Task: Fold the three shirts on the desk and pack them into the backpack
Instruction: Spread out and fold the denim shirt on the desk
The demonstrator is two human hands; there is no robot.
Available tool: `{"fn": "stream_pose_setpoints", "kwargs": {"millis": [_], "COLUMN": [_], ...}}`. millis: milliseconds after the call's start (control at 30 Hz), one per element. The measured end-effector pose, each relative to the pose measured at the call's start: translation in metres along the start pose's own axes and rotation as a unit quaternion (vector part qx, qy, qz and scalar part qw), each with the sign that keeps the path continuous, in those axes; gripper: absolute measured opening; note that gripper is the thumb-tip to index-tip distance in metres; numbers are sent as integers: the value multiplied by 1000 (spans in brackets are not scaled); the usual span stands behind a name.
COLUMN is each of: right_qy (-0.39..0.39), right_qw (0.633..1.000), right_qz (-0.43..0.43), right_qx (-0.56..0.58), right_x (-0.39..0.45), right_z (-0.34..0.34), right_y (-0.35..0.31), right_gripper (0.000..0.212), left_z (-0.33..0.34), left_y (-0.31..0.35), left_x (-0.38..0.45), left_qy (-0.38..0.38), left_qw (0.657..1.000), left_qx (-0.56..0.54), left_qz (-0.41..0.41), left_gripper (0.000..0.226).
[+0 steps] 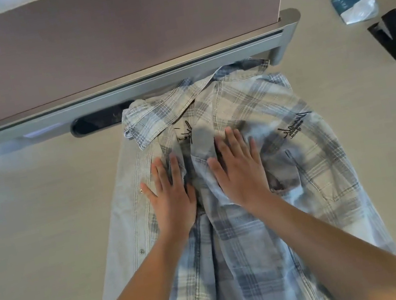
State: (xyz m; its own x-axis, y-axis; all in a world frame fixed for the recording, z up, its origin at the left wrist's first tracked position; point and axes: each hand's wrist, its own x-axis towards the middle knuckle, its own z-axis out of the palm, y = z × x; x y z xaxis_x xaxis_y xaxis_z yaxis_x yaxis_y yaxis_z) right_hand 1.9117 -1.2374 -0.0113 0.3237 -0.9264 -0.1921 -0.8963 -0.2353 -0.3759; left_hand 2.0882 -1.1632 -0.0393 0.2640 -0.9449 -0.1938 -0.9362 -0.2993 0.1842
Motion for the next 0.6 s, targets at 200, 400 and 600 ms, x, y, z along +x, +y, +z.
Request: {"fn": "stream_pose_setpoints", "kwargs": {"millis": [200,400,600], "right_qy": [-4,-33,2], "right_qw": [996,992,991], "right_qz": [12,58,86], "right_qx": [-88,-103,-103], "right_x": [0,-1,4], "right_z": [29,27,18], "right_y": [3,-8,-26], "right_gripper": [75,84,82], "left_z": [-12,-36,-56], "left_y": [-67,-124,-143], "left_x": [-4,-4,10], "left_qy": [-1,-19,-56], "left_qw": [1000,999,994], "left_qx": [22,28,61], "left_qz": [-1,-35,-68], "left_gripper": [72,68,71]}}
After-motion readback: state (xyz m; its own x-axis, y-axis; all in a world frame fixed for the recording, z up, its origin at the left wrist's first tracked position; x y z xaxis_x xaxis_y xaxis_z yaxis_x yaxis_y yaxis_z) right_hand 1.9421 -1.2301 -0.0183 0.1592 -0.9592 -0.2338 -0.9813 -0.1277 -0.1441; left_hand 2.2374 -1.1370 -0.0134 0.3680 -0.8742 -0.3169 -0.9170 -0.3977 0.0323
